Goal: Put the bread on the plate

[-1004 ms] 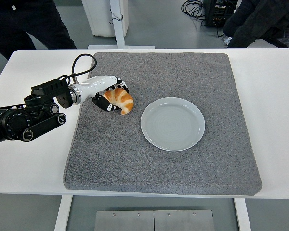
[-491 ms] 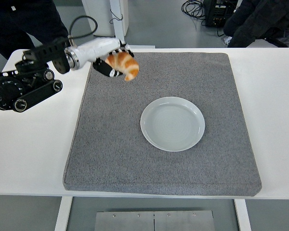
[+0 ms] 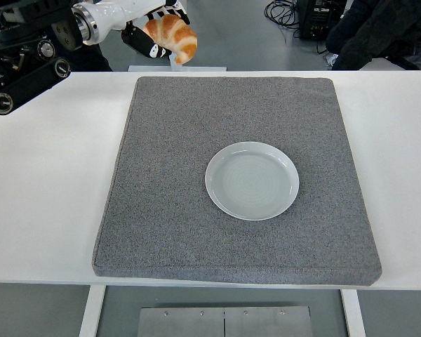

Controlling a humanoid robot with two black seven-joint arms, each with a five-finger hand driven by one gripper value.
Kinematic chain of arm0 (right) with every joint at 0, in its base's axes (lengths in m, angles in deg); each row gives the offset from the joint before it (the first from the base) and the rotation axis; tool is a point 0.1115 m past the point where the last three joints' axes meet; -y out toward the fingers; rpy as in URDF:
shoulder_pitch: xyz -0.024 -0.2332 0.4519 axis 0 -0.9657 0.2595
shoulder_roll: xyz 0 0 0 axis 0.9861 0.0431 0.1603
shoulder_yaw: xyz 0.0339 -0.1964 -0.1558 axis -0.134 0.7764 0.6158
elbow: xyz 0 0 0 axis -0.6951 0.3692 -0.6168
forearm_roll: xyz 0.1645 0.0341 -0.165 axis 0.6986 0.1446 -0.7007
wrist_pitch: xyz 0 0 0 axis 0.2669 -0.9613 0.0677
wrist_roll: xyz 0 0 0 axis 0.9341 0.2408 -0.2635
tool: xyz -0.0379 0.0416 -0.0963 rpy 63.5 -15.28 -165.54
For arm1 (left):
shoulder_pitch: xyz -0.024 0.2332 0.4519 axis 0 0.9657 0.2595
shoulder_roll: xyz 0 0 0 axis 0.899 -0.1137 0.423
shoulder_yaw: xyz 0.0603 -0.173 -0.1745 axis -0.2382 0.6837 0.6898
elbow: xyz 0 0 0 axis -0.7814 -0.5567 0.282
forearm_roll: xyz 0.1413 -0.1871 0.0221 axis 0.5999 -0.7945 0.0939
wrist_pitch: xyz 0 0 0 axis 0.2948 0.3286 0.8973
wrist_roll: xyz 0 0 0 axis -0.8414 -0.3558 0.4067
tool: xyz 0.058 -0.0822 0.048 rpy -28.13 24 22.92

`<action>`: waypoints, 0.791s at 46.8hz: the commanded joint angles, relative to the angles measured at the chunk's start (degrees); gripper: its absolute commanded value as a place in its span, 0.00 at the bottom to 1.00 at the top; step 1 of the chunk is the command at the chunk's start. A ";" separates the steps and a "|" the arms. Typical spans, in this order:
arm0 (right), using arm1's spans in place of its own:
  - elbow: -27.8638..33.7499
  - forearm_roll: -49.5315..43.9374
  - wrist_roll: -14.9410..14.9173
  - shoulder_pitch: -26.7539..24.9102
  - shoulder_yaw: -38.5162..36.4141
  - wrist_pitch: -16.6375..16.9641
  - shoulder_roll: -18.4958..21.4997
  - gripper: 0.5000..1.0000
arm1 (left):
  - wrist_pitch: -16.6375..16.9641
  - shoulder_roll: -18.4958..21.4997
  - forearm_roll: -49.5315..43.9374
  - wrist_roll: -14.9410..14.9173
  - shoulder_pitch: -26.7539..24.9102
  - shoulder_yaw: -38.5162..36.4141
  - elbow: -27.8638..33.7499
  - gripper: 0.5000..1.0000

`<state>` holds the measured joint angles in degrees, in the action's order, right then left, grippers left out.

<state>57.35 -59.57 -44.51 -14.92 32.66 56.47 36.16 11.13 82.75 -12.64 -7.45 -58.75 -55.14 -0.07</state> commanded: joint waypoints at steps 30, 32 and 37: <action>0.00 -0.01 0.01 0.00 0.00 0.01 0.00 1.00 | -4.83 -15.21 0.94 1.04 -6.23 -0.11 -3.62 0.00; 0.00 -0.01 0.01 0.00 0.00 0.01 0.00 1.00 | -5.01 -17.23 0.94 1.22 -6.76 -0.11 -4.32 0.00; 0.00 -0.01 -0.08 0.00 0.00 0.01 0.00 1.00 | -5.36 -21.81 0.33 1.83 -7.73 -3.00 -5.81 0.00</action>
<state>57.35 -59.59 -44.53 -14.94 32.66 56.49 36.16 5.87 63.34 -11.76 -6.12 -65.96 -56.16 -5.07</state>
